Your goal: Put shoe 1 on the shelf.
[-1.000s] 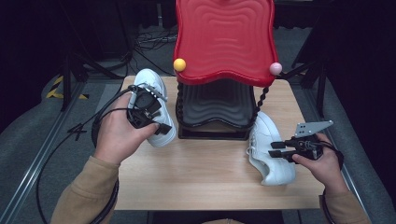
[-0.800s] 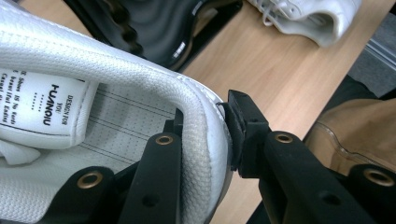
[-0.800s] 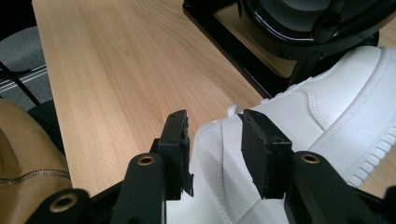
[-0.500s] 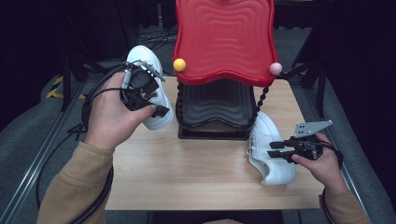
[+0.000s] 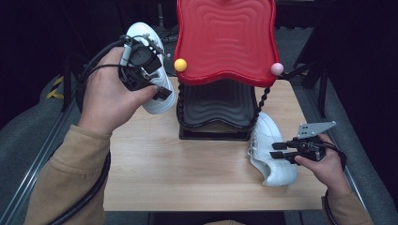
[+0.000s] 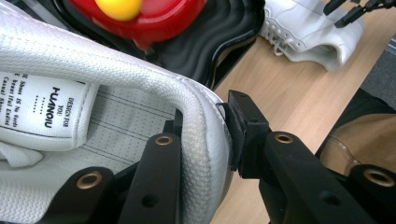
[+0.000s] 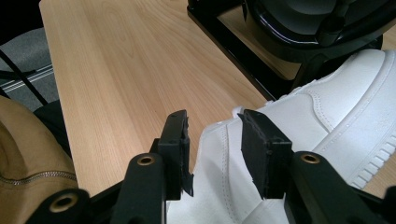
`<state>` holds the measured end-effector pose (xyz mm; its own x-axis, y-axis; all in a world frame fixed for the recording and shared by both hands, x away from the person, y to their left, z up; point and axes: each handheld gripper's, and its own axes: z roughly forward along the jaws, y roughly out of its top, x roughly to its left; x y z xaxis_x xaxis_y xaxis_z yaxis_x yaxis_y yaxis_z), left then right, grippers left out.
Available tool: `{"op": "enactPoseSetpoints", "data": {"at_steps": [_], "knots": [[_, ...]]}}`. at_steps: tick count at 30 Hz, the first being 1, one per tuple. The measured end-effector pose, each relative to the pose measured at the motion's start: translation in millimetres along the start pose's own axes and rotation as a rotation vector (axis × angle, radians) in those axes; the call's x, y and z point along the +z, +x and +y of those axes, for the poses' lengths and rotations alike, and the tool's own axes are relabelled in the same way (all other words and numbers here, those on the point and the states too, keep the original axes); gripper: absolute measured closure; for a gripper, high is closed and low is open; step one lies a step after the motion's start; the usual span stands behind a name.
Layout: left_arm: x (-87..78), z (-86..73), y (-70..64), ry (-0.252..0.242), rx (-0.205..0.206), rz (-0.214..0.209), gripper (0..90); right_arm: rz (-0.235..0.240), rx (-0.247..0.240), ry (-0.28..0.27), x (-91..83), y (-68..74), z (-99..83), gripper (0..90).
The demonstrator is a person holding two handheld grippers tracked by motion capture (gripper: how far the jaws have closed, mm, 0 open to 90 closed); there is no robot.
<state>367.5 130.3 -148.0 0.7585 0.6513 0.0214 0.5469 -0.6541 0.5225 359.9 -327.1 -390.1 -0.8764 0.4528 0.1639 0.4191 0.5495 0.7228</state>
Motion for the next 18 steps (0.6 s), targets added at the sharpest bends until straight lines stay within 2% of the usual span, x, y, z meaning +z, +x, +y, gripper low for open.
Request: {"op": "enactPoseSetpoints", "data": {"at_steps": [10,18], "knots": [[-20.3,26.2,-0.2,-0.021,0.061,0.045,75.1,-0.002,0.006,-0.007,-4.9,2.5,-1.9,62.0],[-26.6,51.3,-3.9,-0.023,0.11,0.052,75.1,-0.011,0.013,-0.013,-10.5,4.3,-5.3,62.0]]}}
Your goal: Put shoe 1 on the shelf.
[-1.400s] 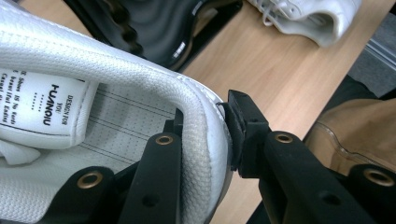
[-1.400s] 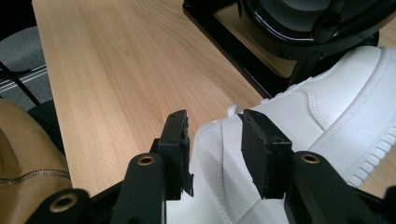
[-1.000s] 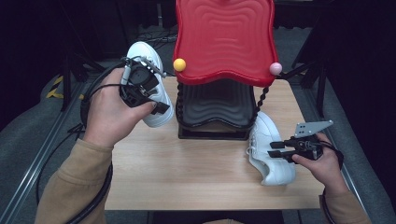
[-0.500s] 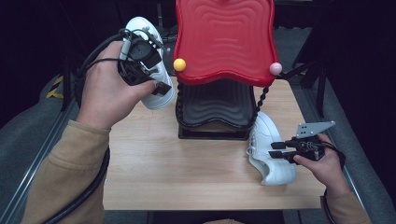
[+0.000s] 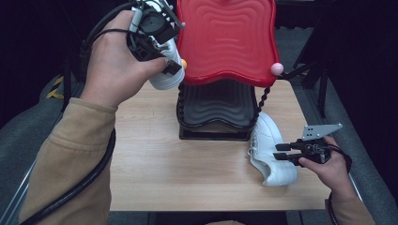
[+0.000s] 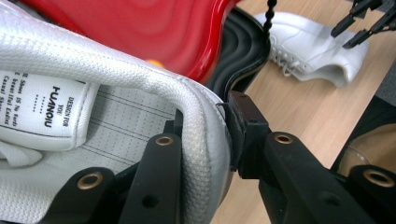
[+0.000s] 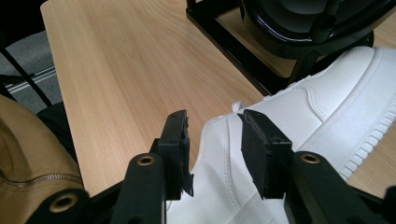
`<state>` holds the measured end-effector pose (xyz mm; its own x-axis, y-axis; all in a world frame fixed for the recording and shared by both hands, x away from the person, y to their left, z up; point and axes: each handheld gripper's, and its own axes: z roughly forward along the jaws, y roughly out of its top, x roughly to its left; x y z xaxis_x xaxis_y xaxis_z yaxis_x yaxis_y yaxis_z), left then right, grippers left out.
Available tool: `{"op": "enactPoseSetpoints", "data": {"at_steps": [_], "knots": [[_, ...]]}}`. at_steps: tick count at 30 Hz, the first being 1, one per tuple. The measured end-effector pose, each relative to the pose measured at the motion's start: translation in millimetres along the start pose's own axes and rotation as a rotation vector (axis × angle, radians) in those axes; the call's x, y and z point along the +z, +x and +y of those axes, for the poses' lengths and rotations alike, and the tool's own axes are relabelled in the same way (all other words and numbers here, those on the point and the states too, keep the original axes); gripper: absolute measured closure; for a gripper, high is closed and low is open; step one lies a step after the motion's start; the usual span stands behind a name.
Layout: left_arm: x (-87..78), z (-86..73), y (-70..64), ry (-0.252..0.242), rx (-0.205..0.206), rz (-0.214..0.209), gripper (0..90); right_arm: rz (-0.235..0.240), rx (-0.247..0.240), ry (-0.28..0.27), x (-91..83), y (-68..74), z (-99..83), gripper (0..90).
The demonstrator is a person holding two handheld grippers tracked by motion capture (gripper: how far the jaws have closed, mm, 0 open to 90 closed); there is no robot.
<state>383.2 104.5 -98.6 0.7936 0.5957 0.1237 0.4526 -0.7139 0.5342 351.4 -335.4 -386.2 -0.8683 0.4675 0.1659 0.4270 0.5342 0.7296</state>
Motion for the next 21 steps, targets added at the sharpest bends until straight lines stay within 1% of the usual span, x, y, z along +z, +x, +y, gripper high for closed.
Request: {"op": "enactPoseSetpoints", "data": {"at_steps": [5,6,9,10,11,13,15,20,21], "knots": [[2.5,16.3,-0.1,-0.016,0.015,-0.001,75.1,-0.003,0.003,-0.002,-2.0,1.0,-1.4,62.0],[3.2,19.7,0.1,-0.018,0.024,-0.001,75.0,-0.004,0.0,-0.002,-2.3,1.0,-1.6,62.0],[6.4,29.7,-0.1,-0.02,0.039,0.0,75.0,-0.005,0.0,-0.004,-3.4,1.5,-2.7,61.9],[6.4,29.7,-0.1,-0.02,0.039,0.0,75.1,-0.004,0.004,-0.004,-4.1,1.9,-3.2,61.9],[9.5,37.0,0.3,-0.018,0.05,-0.004,75.1,-0.005,0.007,-0.005,-4.7,2.0,-3.9,61.9],[10.7,39.3,0.6,-0.02,0.054,-0.008,75.1,-0.007,0.007,-0.003,-5.7,1.9,-4.8,61.9],[14.5,47.0,0.8,-0.017,0.07,-0.01,75.0,-0.01,0.014,-0.005,-7.3,1.7,-6.4,61.9],[24.6,64.6,1.0,-0.016,0.103,0.007,75.1,-0.011,0.022,-0.003,-8.5,1.4,-8.3,61.9],[24.6,64.6,1.0,-0.016,0.103,0.007,75.1,-0.011,0.022,-0.003,-8.5,1.4,-8.3,61.9]]}}
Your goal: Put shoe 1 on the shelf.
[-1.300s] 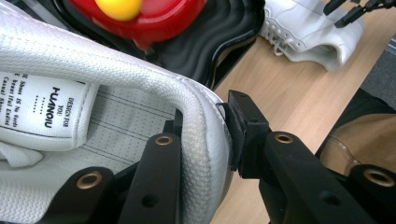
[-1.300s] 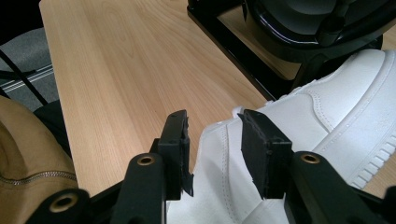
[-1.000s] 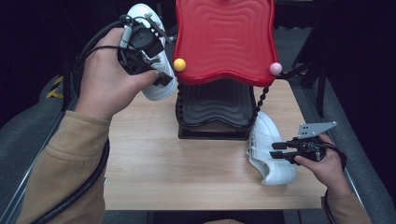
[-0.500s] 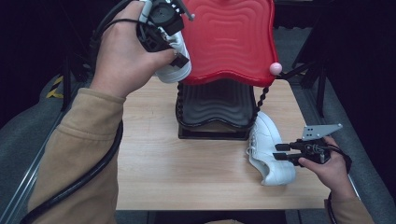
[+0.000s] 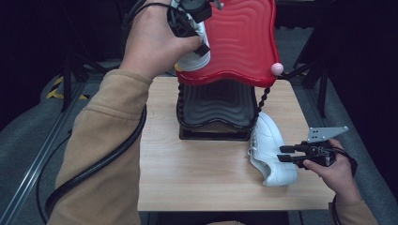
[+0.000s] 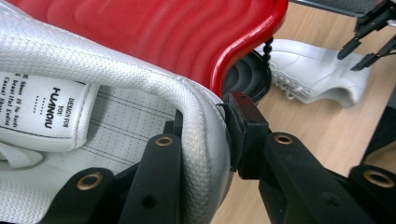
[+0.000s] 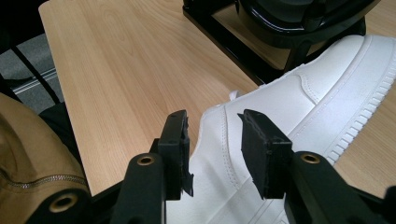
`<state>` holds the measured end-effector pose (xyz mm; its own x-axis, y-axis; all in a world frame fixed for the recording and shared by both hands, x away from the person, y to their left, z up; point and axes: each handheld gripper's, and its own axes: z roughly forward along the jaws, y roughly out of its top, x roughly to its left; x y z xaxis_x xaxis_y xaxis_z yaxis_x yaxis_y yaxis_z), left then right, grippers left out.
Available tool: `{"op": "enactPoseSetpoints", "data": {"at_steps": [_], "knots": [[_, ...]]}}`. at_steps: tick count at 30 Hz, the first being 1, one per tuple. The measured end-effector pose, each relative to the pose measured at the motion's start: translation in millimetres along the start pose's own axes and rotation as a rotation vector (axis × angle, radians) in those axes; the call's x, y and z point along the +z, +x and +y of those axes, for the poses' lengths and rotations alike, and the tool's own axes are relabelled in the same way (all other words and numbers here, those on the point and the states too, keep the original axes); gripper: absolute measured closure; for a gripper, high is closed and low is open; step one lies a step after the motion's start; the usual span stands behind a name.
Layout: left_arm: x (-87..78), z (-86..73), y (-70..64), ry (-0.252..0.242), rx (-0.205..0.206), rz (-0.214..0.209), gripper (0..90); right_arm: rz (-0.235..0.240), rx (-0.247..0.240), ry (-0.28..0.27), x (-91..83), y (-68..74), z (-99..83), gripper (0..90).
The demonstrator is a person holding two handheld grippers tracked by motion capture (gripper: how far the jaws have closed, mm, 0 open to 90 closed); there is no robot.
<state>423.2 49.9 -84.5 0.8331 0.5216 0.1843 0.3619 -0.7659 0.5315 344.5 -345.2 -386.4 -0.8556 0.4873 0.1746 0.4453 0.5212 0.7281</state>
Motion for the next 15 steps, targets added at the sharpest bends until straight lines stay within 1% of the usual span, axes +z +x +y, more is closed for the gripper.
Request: {"op": "enactPoseSetpoints", "data": {"at_steps": [1,5,6,8,9,15], "knots": [[3.4,5.0,1.1,-0.001,0.008,-0.004,75.0,0.001,-0.001,-0.003,0.0,0.1,0.2,61.9],[13.7,16.6,3.7,0.001,0.024,-0.013,74.9,0.002,0.002,-0.003,-1.1,-0.1,-0.1,61.9],[13.7,16.6,3.7,0.001,0.024,-0.013,74.8,0.002,0.002,-0.003,-1.1,-0.1,-0.1,61.9],[19.0,22.3,4.3,0.005,0.027,-0.012,74.7,0.002,0.002,-0.007,-1.3,-0.8,-0.5,61.9],[21.1,24.9,5.1,0.008,0.037,-0.009,74.7,0.004,0.003,-0.005,-1.1,-0.9,-0.8,61.9],[37.0,37.5,6.7,0.018,0.054,0.015,74.4,0.006,0.0,-0.003,-0.6,-1.5,-1.2,61.9]]}}
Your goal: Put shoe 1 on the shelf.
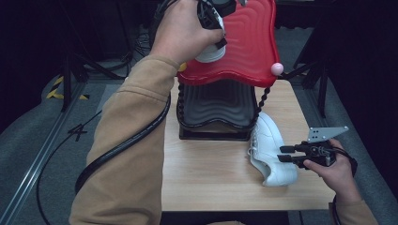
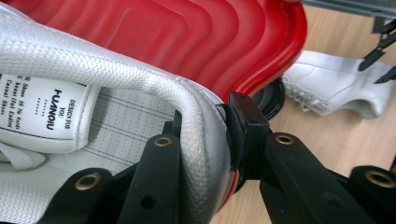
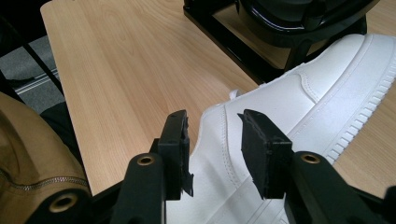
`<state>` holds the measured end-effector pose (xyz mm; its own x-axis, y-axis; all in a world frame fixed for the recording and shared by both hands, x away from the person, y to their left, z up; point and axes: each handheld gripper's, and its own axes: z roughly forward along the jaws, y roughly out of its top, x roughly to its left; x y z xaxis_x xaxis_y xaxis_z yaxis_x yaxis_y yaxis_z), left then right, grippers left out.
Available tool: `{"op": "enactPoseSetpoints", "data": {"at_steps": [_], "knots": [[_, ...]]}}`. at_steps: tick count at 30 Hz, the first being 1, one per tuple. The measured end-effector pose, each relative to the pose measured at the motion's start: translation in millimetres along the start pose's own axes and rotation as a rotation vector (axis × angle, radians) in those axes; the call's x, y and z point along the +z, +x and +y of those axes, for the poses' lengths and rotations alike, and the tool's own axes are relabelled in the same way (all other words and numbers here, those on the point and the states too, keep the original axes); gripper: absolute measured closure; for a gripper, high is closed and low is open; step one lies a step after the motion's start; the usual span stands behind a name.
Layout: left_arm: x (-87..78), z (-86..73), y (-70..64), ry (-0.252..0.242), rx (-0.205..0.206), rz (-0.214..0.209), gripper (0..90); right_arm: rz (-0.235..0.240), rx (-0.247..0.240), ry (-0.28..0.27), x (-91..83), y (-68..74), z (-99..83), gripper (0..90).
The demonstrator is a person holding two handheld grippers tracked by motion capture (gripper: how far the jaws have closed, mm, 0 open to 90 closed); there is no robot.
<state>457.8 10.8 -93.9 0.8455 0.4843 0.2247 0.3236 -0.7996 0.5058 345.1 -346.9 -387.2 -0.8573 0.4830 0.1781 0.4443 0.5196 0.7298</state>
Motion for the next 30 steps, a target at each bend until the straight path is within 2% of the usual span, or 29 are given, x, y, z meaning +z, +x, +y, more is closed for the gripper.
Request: {"op": "enactPoseSetpoints", "data": {"at_steps": [5,8,10,11,19,22,28,30], "knots": [[13.2,5.4,-6.1,-0.01,0.051,-0.014,74.2,-0.001,0.004,-0.003,-1.9,-0.7,-0.5,61.8],[16.9,4.9,-6.7,-0.008,0.047,-0.015,74.1,-0.001,0.005,0.0,-1.5,-0.8,-0.8,61.7],[22.2,3.3,-6.8,-0.011,0.051,-0.034,74.2,0.002,0.004,0.002,-0.4,-0.4,-0.7,61.6],[25.1,3.2,-6.9,0.008,0.071,-0.03,74.2,0.006,0.002,0.003,0.2,-0.3,-0.5,61.5],[38.1,4.3,-10.3,0.048,0.089,-0.025,73.3,0.01,0.005,0.014,2.9,-0.2,-0.5,60.9],[44.0,4.5,-11.2,0.061,0.076,-0.032,72.6,0.011,0.003,0.013,3.0,-0.3,-0.6,60.8],[43.6,5.0,-10.3,0.065,0.07,-0.044,71.5,0.016,0.005,0.012,2.4,-0.3,-0.5,60.7],[43.3,3.4,-9.8,0.05,0.048,-0.053,69.1,0.018,0.007,0.012,2.9,0.1,0.0,60.7]]}}
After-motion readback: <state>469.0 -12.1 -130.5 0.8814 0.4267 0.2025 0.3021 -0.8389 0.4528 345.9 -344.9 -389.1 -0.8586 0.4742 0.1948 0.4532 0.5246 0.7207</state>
